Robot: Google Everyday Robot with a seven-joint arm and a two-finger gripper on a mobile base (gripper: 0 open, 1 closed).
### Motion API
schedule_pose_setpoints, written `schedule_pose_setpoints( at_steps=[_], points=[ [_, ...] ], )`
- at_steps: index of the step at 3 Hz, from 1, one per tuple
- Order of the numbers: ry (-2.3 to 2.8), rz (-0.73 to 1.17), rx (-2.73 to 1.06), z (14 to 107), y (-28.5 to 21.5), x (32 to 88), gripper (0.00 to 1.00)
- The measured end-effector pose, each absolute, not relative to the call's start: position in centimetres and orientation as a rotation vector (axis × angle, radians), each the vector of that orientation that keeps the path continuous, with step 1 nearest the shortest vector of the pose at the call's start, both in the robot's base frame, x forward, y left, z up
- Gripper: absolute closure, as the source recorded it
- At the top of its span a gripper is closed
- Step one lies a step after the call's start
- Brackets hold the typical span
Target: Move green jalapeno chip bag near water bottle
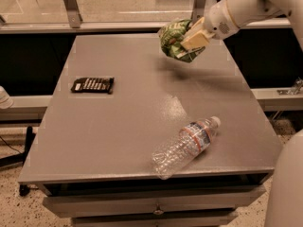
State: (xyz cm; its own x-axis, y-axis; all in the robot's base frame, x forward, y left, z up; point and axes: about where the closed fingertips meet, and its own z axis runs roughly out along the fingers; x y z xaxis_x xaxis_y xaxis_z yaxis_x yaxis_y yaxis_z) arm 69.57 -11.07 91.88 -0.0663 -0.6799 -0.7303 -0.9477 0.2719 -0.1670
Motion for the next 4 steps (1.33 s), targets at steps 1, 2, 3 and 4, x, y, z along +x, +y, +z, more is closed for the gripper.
schedule_pose_setpoints(
  at_steps=[1, 2, 3, 4],
  points=[
    [1.830, 0.526, -1.538, 93.4, -13.1, 65.6, 1.00],
    [1.867, 0.603, -1.588, 93.9, -15.6, 60.8, 1.00],
    [1.910, 0.663, -1.597, 93.5, -17.6, 57.0, 1.00],
    [1.939, 0.727, -1.591, 92.2, -18.4, 54.2, 1.00]
  ],
)
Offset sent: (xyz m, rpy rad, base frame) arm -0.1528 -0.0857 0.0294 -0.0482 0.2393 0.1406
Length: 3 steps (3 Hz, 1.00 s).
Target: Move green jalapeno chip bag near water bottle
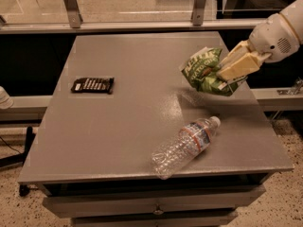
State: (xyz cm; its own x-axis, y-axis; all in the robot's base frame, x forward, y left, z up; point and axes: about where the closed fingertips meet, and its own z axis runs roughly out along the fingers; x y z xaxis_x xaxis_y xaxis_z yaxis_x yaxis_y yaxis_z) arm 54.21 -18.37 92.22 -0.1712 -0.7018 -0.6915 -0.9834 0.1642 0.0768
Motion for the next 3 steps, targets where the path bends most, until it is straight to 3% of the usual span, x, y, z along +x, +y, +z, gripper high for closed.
schedule_pose_setpoints(
  at_steps=[3],
  points=[
    [1.946, 0.889, -1.574, 88.9, -17.0, 50.0, 1.00]
  ],
)
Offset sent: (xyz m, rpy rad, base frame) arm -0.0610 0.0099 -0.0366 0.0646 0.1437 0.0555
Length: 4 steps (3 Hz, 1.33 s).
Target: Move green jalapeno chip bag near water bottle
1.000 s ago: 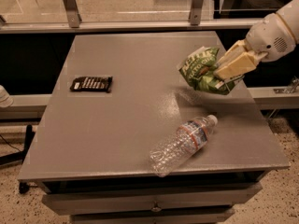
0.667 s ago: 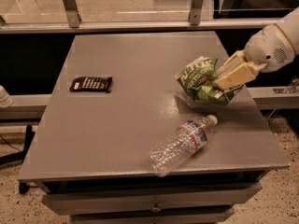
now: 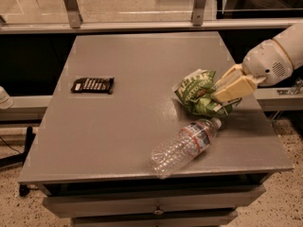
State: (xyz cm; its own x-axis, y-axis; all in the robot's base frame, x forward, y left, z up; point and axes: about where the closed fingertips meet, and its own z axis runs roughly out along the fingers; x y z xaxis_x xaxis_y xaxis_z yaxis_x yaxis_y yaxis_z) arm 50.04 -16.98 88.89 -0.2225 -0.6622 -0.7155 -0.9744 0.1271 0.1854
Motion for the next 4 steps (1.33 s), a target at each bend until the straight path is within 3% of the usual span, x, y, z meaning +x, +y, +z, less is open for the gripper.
schedule_pose_setpoints(
  at_steps=[1, 2, 4],
  points=[
    [1.941, 0.909, -1.572, 88.35, -16.64, 49.66, 1.00],
    [1.935, 0.914, -1.574, 88.09, -16.37, 49.72, 0.83],
    [1.929, 0.913, -1.576, 87.93, -16.23, 49.90, 0.36]
  ],
)
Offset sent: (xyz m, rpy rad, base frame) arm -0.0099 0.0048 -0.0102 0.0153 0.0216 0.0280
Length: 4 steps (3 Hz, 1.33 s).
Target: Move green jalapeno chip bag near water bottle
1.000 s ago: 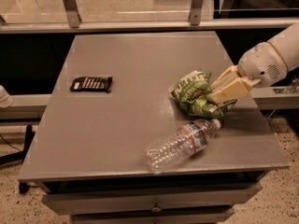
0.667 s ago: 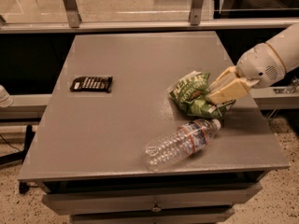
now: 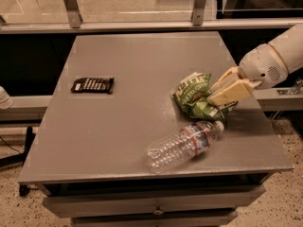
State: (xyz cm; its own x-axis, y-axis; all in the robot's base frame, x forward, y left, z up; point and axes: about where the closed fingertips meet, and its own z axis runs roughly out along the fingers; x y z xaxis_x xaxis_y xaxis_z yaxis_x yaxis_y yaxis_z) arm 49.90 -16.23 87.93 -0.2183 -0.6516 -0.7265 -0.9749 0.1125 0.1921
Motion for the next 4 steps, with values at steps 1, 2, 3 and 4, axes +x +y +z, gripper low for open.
schedule_pose_setpoints(
  at_steps=[1, 2, 3, 4],
  points=[
    [1.929, 0.915, -1.578, 87.9, -16.2, 49.9, 0.12],
    [1.930, 0.914, -1.578, 87.9, -16.2, 49.9, 0.00],
    [1.932, 0.892, -1.572, 88.4, -16.9, 50.5, 0.00],
    [1.921, 0.830, -1.552, 90.0, -19.3, 52.2, 0.00]
  ],
)
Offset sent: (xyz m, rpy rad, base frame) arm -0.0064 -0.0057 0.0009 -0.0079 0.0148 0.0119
